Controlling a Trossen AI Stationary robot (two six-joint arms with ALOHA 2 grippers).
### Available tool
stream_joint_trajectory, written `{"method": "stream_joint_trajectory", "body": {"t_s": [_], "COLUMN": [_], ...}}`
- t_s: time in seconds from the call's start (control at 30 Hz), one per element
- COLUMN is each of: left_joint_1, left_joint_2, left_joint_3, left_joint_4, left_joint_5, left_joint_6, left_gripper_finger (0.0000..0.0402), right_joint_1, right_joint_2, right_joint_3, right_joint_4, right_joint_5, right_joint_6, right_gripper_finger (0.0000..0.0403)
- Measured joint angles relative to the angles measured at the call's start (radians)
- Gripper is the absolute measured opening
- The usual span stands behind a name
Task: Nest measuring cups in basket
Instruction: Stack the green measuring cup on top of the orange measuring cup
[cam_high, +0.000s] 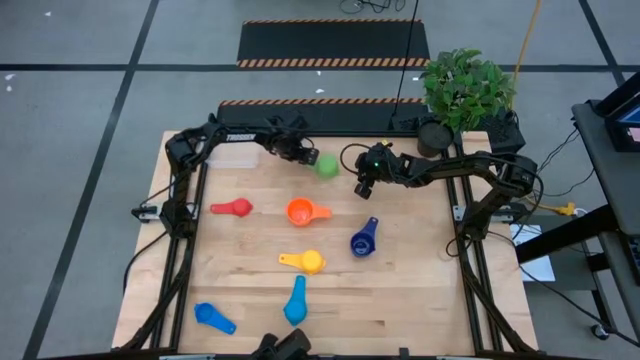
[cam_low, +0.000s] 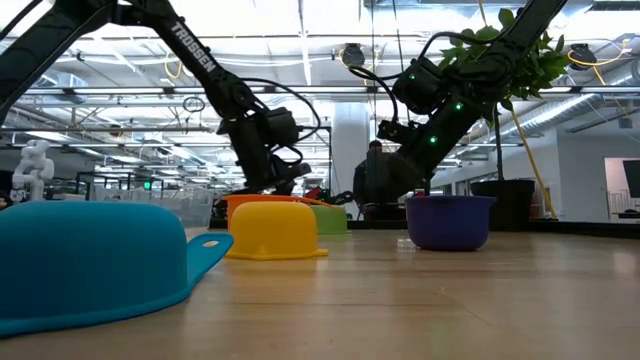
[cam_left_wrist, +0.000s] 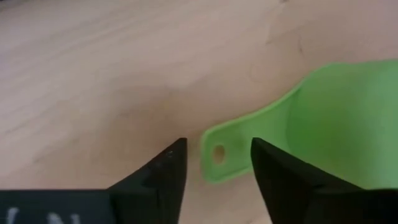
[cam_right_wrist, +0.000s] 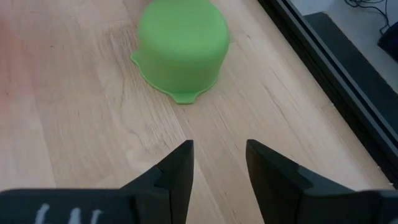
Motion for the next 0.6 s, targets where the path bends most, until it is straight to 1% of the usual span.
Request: {"method": "stream_joint_trajectory", "body": {"t_s": [0.33, 0.6], "left_joint_1": [-0.002, -0.002], "left_joint_2": [0.002, 0.000], "left_joint_3": [-0.001, 0.000], "left_joint_4": [0.009, 0.090], "left_joint_5": [0.024, 0.050], "left_joint_6": [0.031, 0.099], "left_gripper_finger": [0.0092, 0.0011], "right_joint_1": [0.000, 0.000], "right_joint_2": [0.000, 0.000], "right_joint_3": [0.000, 0.000], "right_joint_4": [0.000, 0.000], "right_joint_5": [0.000, 0.001], "right_joint_6": [-0.002, -0.003], "right_gripper_finger": [0.0142, 0.0142]}}
